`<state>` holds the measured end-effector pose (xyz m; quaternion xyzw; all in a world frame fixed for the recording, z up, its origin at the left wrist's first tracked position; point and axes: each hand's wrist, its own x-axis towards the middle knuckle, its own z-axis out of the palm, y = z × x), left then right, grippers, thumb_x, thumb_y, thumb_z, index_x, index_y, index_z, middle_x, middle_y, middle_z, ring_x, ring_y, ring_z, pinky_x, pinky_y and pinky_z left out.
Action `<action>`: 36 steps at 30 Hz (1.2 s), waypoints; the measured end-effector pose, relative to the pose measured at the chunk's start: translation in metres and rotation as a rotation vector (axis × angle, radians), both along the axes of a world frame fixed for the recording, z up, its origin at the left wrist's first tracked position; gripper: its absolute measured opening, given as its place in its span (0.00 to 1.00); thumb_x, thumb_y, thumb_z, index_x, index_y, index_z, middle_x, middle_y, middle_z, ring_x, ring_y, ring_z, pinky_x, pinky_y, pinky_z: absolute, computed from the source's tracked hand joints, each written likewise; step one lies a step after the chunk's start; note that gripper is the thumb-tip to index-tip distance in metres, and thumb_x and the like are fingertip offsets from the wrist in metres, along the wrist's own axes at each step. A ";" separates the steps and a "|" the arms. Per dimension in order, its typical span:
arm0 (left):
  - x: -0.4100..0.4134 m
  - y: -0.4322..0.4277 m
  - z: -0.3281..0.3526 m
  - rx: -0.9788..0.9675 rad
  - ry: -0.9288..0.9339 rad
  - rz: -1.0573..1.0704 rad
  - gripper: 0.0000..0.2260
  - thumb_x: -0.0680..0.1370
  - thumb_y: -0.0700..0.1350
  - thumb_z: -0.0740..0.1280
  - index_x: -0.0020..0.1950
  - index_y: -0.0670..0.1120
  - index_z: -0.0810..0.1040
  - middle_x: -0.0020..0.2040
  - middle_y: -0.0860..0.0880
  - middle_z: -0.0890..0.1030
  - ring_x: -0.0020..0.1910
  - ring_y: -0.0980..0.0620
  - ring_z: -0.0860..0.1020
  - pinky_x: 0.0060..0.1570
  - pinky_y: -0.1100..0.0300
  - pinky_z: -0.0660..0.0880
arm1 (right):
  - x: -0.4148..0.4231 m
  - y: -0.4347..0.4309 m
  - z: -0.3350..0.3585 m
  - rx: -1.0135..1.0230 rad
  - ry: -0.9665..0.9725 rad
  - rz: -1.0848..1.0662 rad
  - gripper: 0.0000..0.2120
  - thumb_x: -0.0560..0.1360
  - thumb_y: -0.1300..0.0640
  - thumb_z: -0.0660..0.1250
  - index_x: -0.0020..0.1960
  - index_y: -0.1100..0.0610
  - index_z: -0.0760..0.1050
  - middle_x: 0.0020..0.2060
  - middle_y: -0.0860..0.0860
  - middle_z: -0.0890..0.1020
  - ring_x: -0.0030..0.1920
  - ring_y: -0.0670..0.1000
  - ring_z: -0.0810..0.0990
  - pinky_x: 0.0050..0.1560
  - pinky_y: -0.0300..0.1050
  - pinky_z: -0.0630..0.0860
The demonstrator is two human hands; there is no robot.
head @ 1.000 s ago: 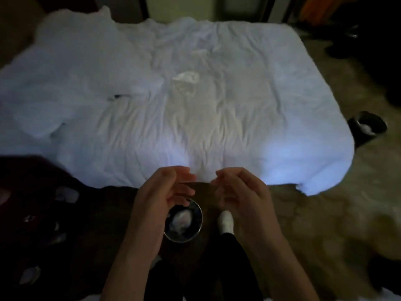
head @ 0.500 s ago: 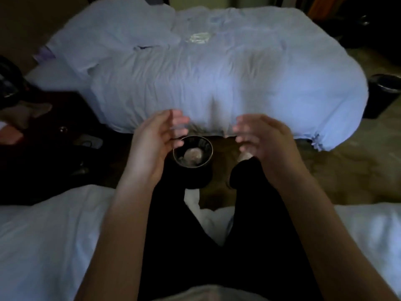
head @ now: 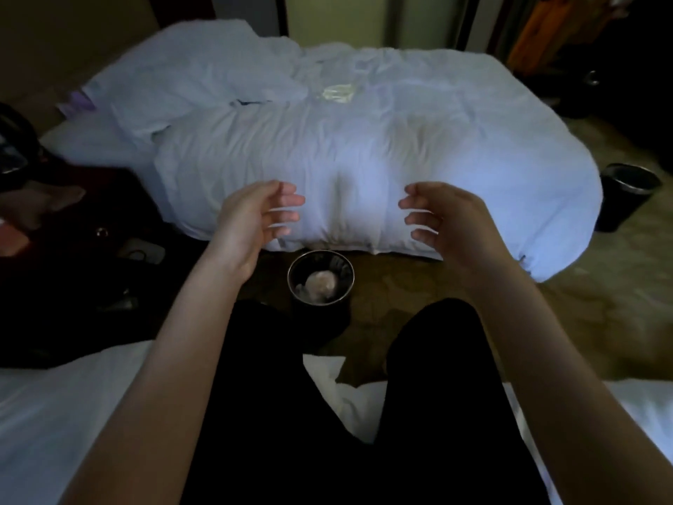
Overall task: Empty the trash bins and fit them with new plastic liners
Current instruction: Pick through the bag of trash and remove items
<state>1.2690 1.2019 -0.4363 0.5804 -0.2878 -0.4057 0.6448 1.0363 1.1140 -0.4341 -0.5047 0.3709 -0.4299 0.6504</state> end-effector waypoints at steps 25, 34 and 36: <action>0.188 -0.237 -0.448 1.246 -0.524 -0.441 0.15 0.78 0.49 0.60 0.55 0.39 0.76 0.39 0.41 0.81 0.32 0.46 0.81 0.27 0.61 0.74 | 0.148 -0.269 -0.456 0.162 1.364 0.722 0.19 0.80 0.40 0.59 0.46 0.55 0.76 0.39 0.53 0.83 0.37 0.53 0.83 0.38 0.46 0.79; 0.176 -0.250 -0.467 1.254 -0.670 -0.441 0.13 0.79 0.40 0.58 0.56 0.35 0.78 0.49 0.36 0.83 0.43 0.39 0.82 0.45 0.52 0.77 | 0.170 -0.268 -0.490 0.283 1.275 0.578 0.09 0.80 0.55 0.63 0.41 0.55 0.75 0.35 0.50 0.83 0.26 0.42 0.82 0.26 0.38 0.76; 0.176 -0.247 -0.460 1.238 -0.646 -0.449 0.12 0.79 0.39 0.58 0.54 0.35 0.79 0.48 0.36 0.83 0.44 0.39 0.82 0.48 0.50 0.78 | 0.171 -0.266 -0.484 0.299 1.269 0.558 0.09 0.80 0.54 0.63 0.42 0.55 0.76 0.38 0.50 0.84 0.33 0.46 0.84 0.32 0.42 0.79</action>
